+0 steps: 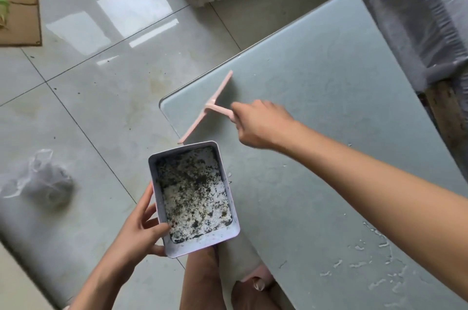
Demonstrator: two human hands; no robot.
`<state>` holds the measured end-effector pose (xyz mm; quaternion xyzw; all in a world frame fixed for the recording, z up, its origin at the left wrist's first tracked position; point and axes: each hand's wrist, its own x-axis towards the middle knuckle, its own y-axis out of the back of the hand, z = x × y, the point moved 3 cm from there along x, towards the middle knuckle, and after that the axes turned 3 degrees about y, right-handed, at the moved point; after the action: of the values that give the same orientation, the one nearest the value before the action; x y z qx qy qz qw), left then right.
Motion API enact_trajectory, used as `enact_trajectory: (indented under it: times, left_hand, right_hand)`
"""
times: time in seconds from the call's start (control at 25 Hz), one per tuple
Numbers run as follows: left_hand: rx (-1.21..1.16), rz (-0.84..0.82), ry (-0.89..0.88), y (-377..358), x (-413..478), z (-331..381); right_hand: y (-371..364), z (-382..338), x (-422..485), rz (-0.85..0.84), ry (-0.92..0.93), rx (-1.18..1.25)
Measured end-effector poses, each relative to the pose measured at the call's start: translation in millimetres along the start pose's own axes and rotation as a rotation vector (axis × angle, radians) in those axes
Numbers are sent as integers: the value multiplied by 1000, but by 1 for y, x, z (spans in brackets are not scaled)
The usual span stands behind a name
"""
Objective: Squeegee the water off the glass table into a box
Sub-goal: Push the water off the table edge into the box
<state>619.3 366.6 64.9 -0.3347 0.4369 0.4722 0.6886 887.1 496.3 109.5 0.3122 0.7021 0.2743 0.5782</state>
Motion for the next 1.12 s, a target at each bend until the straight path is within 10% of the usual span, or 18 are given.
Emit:
enact_trajectory:
  times: [0.32, 0.68, 1.12]
  left_hand:
    - [-33, 3, 21, 18, -7, -13]
    - [14, 5, -41, -10, -4, -7]
    - [135, -99, -8, -67, 5, 5]
  right_hand:
    - [-58, 58, -143, -313, -223, -124]
    - [0, 95, -13, -20, -239, 127]
    - [-138, 176, -261, -205, -522, 125]
